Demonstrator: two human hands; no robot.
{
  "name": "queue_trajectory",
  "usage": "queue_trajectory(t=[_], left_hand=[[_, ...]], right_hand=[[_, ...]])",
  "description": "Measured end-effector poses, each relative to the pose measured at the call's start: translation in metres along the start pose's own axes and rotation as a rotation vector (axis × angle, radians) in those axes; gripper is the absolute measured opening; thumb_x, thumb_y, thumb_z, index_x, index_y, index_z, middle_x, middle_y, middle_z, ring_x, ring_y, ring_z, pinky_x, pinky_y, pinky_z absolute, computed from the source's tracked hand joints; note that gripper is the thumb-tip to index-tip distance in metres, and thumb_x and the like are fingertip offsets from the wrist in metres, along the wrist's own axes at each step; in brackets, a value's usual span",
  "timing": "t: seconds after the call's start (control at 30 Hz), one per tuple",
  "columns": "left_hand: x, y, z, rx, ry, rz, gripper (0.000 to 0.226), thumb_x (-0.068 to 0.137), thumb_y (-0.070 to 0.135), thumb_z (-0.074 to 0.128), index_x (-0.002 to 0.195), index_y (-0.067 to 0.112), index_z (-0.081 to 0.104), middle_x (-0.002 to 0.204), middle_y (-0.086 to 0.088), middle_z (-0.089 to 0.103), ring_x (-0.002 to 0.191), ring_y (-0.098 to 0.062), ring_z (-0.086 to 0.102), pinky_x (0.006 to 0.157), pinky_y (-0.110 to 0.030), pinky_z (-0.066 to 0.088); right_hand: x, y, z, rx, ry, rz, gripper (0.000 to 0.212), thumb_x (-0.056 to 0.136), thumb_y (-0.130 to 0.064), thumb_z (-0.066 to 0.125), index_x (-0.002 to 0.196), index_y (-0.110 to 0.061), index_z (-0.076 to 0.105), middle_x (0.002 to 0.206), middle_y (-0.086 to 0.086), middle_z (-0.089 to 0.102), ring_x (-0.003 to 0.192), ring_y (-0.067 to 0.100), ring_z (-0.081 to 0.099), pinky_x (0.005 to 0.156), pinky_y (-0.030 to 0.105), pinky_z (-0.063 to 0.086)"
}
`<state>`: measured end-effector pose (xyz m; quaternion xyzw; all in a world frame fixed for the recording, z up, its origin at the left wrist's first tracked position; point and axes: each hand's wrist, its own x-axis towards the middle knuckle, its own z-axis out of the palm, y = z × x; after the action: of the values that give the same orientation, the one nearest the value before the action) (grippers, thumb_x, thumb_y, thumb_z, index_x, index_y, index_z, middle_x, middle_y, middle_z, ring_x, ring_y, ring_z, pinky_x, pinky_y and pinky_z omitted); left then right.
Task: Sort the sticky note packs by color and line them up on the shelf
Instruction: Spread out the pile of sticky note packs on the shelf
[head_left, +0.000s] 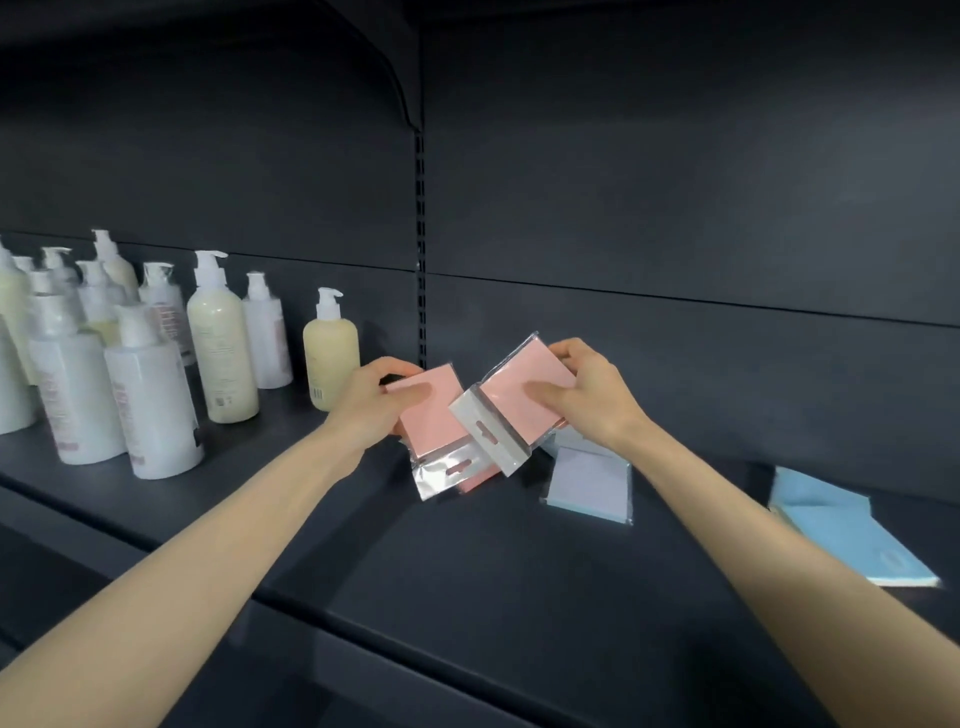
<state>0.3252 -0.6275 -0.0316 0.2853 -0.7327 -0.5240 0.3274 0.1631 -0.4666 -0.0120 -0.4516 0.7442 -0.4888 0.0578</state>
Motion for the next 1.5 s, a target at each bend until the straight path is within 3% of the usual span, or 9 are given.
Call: queue_trajectory(t=[0.1,0.37,0.57,0.8,0.93,1.0,1.13,1.3,1.5], left_hand=[[0.025,-0.012,-0.009,0.035,-0.098,-0.024,0.016,0.088,0.013,0.063,0.104,0.015,0.061,0.101,-0.015,0.066,0.086,-0.027,0.064,0.073,-0.040,0.054],[0.066,-0.043,-0.030,0.072,-0.446,-0.051,0.010,0.094,0.013,0.054,0.102,0.011,0.062,0.093,-0.010,0.065,0.078,-0.016,0.061,0.059,-0.023,0.050],[0.076,-0.056,-0.040,0.188,-0.608,0.010,0.027,0.088,0.036,0.063,0.099,0.012,0.070,0.095,-0.006,0.071,0.087,-0.016,0.065,0.079,-0.030,0.051],[0.078,-0.058,-0.042,0.478,-0.640,0.175,0.033,0.079,0.037,0.072,0.103,0.015,0.068,0.102,0.001,0.068,0.100,-0.014,0.061,0.090,-0.028,0.046],[0.077,-0.051,-0.039,0.655,-0.659,0.286,0.047,0.079,0.039,0.071,0.119,0.016,0.061,0.113,0.002,0.064,0.106,-0.012,0.059,0.092,-0.026,0.045],[0.078,-0.043,-0.036,0.681,-0.643,0.340,0.052,0.079,0.042,0.071,0.122,0.018,0.058,0.121,0.001,0.062,0.110,-0.013,0.057,0.094,-0.027,0.044],[0.076,-0.019,-0.025,0.707,-0.612,0.497,0.058,0.084,0.045,0.065,0.134,0.020,0.047,0.134,-0.001,0.052,0.123,-0.017,0.048,0.102,-0.032,0.039],[0.054,0.021,0.000,0.731,-0.573,0.722,0.060,0.087,0.043,0.060,0.139,0.022,0.039,0.140,-0.001,0.044,0.130,-0.021,0.038,0.108,-0.042,0.032],[0.004,0.064,0.046,0.679,-0.542,0.889,0.059,0.089,0.042,0.057,0.142,0.025,0.035,0.142,0.004,0.040,0.130,-0.020,0.034,0.106,-0.038,0.029]], right_hand=[[0.012,-0.002,0.016,-0.047,0.026,0.036,0.032,0.086,-0.017,0.065,0.114,-0.014,0.051,0.102,-0.004,0.060,0.091,0.015,0.060,0.066,0.019,0.049],[0.026,-0.005,0.064,-0.167,0.136,0.194,0.034,0.083,-0.018,0.067,0.114,-0.011,0.056,0.105,0.002,0.065,0.092,0.021,0.063,0.077,0.032,0.052],[0.027,-0.008,0.090,-0.293,0.137,0.271,0.034,0.083,-0.019,0.067,0.114,-0.010,0.059,0.107,0.007,0.065,0.086,0.026,0.061,0.083,0.041,0.053],[0.033,-0.003,0.096,-0.416,-0.004,0.391,0.029,0.084,-0.028,0.065,0.108,-0.012,0.063,0.101,0.005,0.068,0.097,0.024,0.063,0.084,0.034,0.050],[0.028,-0.002,0.095,-0.502,-0.104,0.410,0.043,0.086,-0.033,0.064,0.123,-0.013,0.057,0.120,0.005,0.062,0.111,0.022,0.056,0.097,0.031,0.044],[0.025,-0.006,0.089,-0.569,-0.110,0.383,0.049,0.086,-0.033,0.063,0.129,-0.012,0.053,0.128,0.007,0.057,0.115,0.023,0.053,0.095,0.027,0.041],[0.015,-0.020,0.063,-0.647,-0.019,0.323,0.051,0.087,-0.030,0.062,0.133,-0.013,0.049,0.137,0.010,0.046,0.124,0.025,0.045,0.095,0.026,0.034],[-0.018,-0.037,0.014,-0.745,0.111,0.290,0.051,0.089,-0.031,0.061,0.135,-0.014,0.045,0.135,0.012,0.042,0.119,0.027,0.046,0.088,0.025,0.034],[-0.081,-0.046,-0.054,-0.801,0.252,0.320,0.051,0.091,-0.031,0.059,0.136,-0.015,0.043,0.136,0.008,0.040,0.126,0.027,0.039,0.101,0.037,0.037]])
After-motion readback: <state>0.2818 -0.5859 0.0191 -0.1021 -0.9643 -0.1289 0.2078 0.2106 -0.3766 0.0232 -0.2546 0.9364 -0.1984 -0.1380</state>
